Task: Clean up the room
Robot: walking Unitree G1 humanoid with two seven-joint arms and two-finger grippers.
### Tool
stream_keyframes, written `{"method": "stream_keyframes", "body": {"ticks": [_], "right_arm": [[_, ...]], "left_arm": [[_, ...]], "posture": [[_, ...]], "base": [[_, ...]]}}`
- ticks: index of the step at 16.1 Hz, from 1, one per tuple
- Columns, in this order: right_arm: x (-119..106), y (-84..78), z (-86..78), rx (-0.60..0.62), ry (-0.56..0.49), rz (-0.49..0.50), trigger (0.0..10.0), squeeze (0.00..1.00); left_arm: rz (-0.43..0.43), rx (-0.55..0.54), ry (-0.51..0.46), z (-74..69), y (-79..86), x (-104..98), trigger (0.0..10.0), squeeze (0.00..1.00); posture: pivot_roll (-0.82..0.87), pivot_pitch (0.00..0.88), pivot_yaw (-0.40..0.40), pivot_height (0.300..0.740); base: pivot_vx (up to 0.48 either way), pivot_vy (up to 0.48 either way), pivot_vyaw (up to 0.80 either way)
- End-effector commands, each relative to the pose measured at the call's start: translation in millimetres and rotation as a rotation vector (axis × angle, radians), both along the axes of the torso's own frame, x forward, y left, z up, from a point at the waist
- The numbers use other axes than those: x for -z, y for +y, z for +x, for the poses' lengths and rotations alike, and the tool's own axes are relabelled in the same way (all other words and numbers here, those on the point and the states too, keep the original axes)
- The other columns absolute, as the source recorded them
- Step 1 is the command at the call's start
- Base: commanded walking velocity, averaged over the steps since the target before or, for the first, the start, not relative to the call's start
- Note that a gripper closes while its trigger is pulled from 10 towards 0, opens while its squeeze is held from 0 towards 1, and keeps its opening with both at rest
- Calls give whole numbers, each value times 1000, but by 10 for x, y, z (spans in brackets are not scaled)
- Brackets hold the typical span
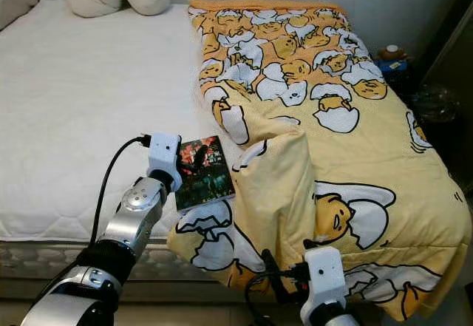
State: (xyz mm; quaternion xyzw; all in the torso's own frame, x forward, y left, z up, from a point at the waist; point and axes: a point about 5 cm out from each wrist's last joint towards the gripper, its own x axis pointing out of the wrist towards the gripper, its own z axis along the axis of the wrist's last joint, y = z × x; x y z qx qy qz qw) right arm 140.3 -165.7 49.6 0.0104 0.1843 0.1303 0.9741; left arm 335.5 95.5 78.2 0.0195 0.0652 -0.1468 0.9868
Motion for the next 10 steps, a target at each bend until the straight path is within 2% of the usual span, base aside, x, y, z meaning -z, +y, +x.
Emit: {"method": "stream_keyframes", "body": {"ticks": [1, 3, 6, 8, 10], "right_arm": [[6, -7, 12, 0, -3, 0, 10000, 0], [14, 2, 20, -3, -3, 1, 10000, 0], [19, 17, 23, -3, -5, 6, 10000, 0], [20, 29, 22, -1, -9, 9, 10000, 0], [19, 35, 31, 4, -15, 3, 10000, 0]], "left_arm": [[4, 19, 0, 20, -13, -18, 10000, 1000], [2, 37, 4, 22, -20, -12, 10000, 1000], [17, 66, 17, 19, -41, 0, 10000, 1000], [48, 89, -15, 28, -61, -36, 10000, 1000], [81, 121, -24, 43, -112, -67, 10000, 1000]], "posture": [[-235, 0, 16, 714], [-233, 0, 18, 714], [-233, 0, 22, 714], [-234, 0, 23, 714], [-233, 0, 25, 714]], "base": [[0, 0, 0], [0, 172, 0], [0, 480, 0], [139, 435, 0], [0, 0, 0]]}}
